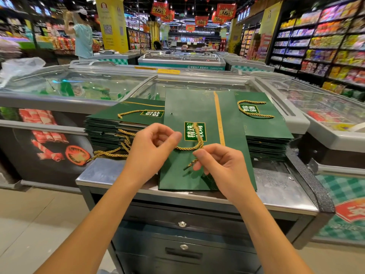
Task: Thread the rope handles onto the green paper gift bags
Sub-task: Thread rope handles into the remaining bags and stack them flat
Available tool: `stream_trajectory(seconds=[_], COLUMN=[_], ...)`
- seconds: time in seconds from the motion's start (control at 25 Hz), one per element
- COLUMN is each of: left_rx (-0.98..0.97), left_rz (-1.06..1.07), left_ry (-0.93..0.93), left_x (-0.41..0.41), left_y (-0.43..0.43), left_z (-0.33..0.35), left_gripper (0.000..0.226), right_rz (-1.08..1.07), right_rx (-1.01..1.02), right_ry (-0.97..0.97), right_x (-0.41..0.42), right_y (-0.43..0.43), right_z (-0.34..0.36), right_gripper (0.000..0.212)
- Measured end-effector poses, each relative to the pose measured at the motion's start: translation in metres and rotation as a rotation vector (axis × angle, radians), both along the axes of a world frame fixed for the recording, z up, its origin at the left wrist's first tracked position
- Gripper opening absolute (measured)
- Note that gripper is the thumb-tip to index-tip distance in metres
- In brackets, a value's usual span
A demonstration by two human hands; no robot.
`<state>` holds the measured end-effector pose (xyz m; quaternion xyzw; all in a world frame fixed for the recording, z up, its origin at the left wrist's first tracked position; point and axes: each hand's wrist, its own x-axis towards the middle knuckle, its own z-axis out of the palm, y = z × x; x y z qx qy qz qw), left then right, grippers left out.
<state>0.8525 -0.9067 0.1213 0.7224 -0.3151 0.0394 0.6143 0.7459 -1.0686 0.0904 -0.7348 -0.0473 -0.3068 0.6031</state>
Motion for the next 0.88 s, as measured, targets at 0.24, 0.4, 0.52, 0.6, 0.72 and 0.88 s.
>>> stream_trajectory(seconds=[0.24,0.4,0.52,0.6,0.72,0.88], left_rx=[0.230,0.091,0.063,0.068,0.110,0.115], left_rz=[-0.117,-0.062,-0.050,-0.051,-0.063,-0.093], left_ry=[-0.403,-0.286,-0.199,-0.182,-0.218,-0.232], left_x=[-0.012,-0.009,-0.007,-0.007,-0.006,-0.008], left_y=[0.015,0.011,0.010,0.008,0.007,0.010], left_z=[-0.033,-0.033,-0.030,-0.028,-0.026,-0.027], left_gripper=[0.017,0.007,0.006,0.007,0.006,0.012], right_rz=[0.004,-0.067,-0.126,-0.138,-0.142,-0.154], right_rx=[0.034,0.011,-0.049,-0.097,-0.204,-0.390], right_ry=[-0.002,-0.041,-0.124,-0.157,-0.168,-0.118], right_x=[0.001,-0.001,-0.002,0.000,0.001,0.006], right_y=[0.002,0.003,0.002,0.001,0.002,0.000], right_z=[0.002,0.000,-0.006,-0.009,-0.011,-0.014], right_gripper=[0.013,0.029,0.047,0.028,0.024,0.029])
